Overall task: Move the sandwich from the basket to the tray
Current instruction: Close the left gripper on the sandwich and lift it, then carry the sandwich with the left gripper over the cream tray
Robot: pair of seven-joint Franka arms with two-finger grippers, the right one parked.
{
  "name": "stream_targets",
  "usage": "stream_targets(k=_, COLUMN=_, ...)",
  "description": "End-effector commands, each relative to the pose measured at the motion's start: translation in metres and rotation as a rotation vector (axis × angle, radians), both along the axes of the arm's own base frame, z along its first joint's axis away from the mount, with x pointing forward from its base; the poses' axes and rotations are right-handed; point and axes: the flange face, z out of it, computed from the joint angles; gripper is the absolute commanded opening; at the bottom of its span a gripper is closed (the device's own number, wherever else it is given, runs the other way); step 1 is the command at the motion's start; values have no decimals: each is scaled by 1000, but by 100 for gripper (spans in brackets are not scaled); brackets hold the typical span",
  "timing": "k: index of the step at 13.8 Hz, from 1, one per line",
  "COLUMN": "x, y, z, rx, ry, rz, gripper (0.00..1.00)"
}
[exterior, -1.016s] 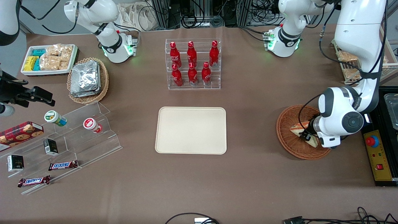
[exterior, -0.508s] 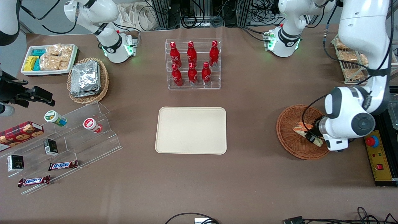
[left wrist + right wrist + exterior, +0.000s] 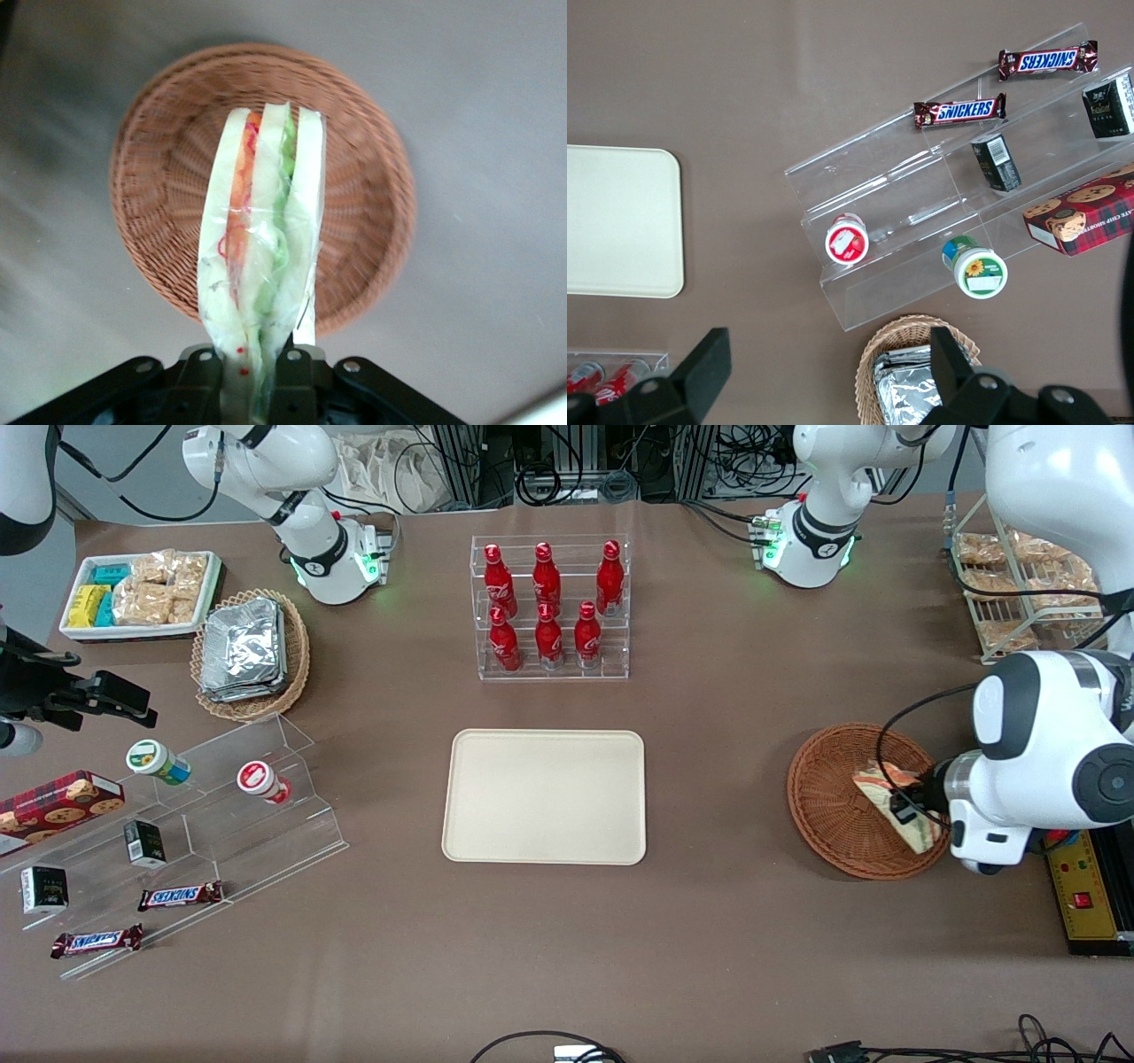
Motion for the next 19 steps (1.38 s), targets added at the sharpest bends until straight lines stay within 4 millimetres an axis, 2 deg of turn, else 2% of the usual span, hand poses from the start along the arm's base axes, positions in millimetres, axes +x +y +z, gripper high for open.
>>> stream_targets(k=1, x=-8, y=-101, z=3, rx=-60, ry=15, rz=-177, gripper=0)
stream_targets(k=3, x=-10, y=-169, z=3, rx=-98, ry=-5, rz=-276, gripper=0)
stream_targets(k=5, x=-12, y=-222, z=-3, rx=-124, ry=-21, rz=-351, gripper=0)
stream_targets(k=6, x=-17, y=-262, z=-16, rx=-135, ry=-37, rz=-382, gripper=0)
stream_targets(k=7, x=-21, y=-289, z=-30, rx=-141, ry=-50, rz=-392, gripper=0)
stream_targets(k=8, x=-24, y=-304, z=-49, rx=-145, ry=-49, rz=-377, gripper=0)
stream_targets(k=9, x=-30, y=-328, z=-67, rx=-160, ry=-72, rz=-374, gripper=0)
stream_targets(k=10, x=-35, y=-346, z=-87, rx=-172, ry=-87, rz=-384, gripper=0)
stream_targets(k=12, x=-52, y=-362, z=-123, rx=-160, ry=-48, rz=-425, gripper=0)
stream_targets(k=15, x=-65, y=-374, z=-150, rx=-161, ry=-58, rz=-442, gripper=0)
stream_targets(k=16, x=-68, y=-376, z=-152, rx=-158, ry=-54, rz=-448, gripper=6)
stream_targets(k=17, x=-67, y=-375, z=-151, rx=-161, ry=-54, rz=-447, gripper=46)
stream_targets(k=18, x=-67, y=-374, z=-151, rx=-161, ry=-54, rz=-457, gripper=99)
stream_targets(k=19, x=-67, y=-375, z=-151, rx=-160, ry=-55, rz=-451, gripper=100)
